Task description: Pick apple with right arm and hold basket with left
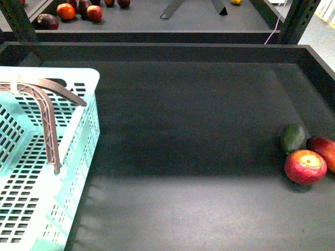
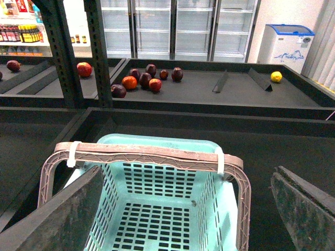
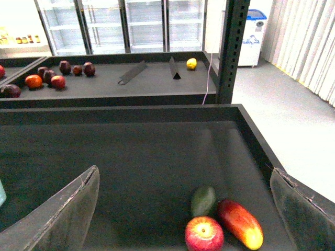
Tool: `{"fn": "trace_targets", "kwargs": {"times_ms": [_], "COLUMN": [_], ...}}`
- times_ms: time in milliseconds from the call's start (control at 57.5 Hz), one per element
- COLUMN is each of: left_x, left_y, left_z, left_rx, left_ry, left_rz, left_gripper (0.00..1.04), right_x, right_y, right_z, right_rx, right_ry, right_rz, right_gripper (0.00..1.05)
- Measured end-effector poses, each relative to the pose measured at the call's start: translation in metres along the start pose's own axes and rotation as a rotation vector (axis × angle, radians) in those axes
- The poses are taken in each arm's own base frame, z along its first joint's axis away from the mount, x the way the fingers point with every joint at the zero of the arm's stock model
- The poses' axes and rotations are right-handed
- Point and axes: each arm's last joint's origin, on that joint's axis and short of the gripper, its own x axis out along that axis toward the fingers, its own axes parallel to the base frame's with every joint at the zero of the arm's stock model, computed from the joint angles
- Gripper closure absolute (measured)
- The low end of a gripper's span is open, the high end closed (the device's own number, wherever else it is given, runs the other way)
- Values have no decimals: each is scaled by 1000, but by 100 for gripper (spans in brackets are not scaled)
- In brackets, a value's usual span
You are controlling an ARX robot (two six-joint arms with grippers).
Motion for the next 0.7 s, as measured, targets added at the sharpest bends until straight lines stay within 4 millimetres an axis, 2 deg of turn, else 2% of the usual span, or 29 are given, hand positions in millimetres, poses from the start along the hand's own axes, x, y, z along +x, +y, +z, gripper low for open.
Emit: {"fn": "trace_targets", "kwargs": {"times_ms": [696], "left_x": [0], "left_y": [0], "left_z": [0], "left_rx": [0], "left_ry": [0], "left_rz": [0], "left_gripper": [7], "right_x": [0], "right_y": [0], "right_z": [0], "right_rx": [0], "right_ry": [0], "right_rz": [0], "right_gripper": [9]}}
